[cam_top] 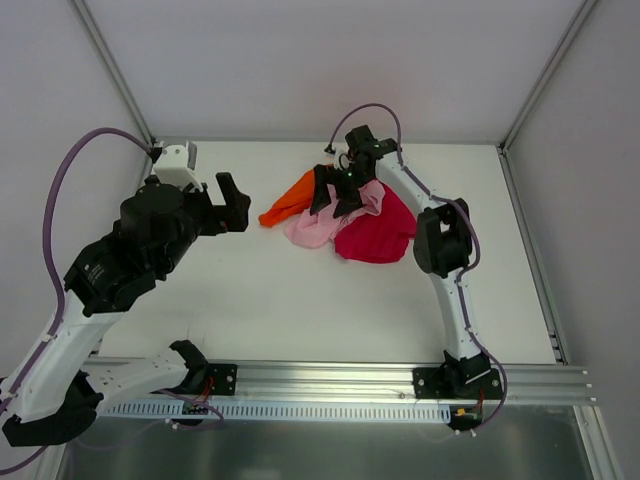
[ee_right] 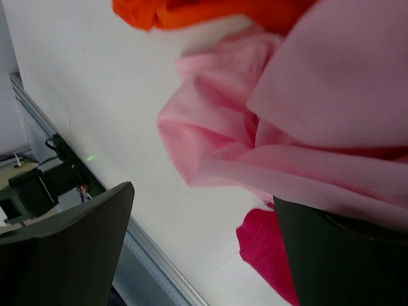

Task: Fold and stack the t-shirts
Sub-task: Grab crumpled tshirt from the corner of the board with the right arm

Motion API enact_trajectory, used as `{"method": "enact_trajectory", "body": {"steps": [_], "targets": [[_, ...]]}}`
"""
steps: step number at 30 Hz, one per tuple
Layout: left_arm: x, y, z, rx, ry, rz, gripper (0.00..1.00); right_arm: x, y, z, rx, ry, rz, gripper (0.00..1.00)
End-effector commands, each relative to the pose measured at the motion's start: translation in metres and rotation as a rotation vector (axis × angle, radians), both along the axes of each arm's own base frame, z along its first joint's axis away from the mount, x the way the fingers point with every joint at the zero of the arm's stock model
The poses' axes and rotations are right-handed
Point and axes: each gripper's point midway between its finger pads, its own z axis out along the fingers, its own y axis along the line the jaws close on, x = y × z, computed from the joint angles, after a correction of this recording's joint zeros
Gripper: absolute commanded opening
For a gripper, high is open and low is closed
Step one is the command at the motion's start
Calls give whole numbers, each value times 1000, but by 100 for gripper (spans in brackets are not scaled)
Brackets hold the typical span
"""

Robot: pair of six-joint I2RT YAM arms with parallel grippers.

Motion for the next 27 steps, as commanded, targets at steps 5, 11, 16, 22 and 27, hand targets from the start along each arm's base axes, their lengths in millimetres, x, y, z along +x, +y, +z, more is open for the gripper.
{"method": "enact_trajectory", "body": {"steps": [5,11,16,22,27], "targets": [[-1,-9,-3,-44,30,-25,99,59,37,102,265,-219,-35,97],[-1,-7,-8,-11,51,-25,99,68,31,75,270,-117,-104,96],[-1,-6,-8,-7,50,-16,99,32,21,9,123,35,-58,96],[1,-11,-9,-25,44,-34,99,-18,-5,-27,-34,66,33,96],[1,-15,-15,-40,53,-38,99,-24,-63,-50,-382,-13,10,97]]}}
